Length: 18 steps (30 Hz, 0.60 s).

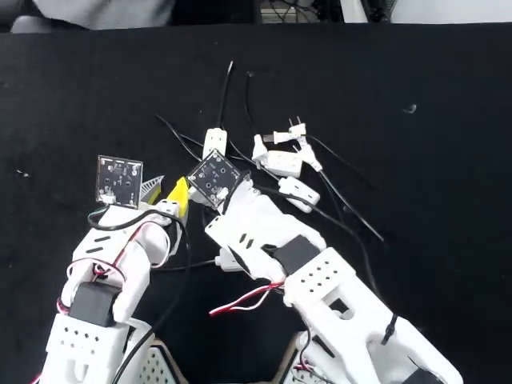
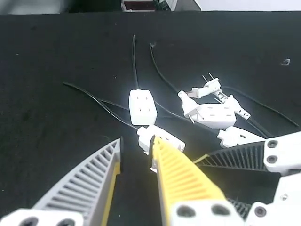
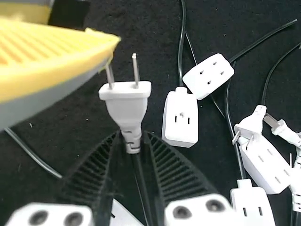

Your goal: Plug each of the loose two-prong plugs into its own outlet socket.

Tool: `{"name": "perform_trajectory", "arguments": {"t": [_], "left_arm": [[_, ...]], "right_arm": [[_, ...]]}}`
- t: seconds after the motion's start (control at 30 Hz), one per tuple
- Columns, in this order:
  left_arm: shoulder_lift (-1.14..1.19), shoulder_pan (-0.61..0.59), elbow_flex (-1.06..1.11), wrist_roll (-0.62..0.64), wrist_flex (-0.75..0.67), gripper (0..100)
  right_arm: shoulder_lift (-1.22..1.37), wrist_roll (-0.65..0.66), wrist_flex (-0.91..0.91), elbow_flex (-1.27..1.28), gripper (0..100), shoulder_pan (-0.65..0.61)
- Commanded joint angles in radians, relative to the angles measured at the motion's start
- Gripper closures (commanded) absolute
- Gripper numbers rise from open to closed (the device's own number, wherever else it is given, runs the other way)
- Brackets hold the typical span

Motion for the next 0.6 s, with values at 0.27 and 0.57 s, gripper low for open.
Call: {"name": "perform_trajectory", "arguments": {"t": [0.27, 0.57], "left_arm": [[-0.003, 0.005, -0.033, -0.061, -0.005, 88], [-0.003, 0.002, 0.079, -0.066, -0.138, 88]], "right_arm": [[-0.039, 0.000, -0.002, -0.013, 98.8, -0.014], [-0.041, 0.000, 0.002, -0.015, 98.8, -0.014]]}}
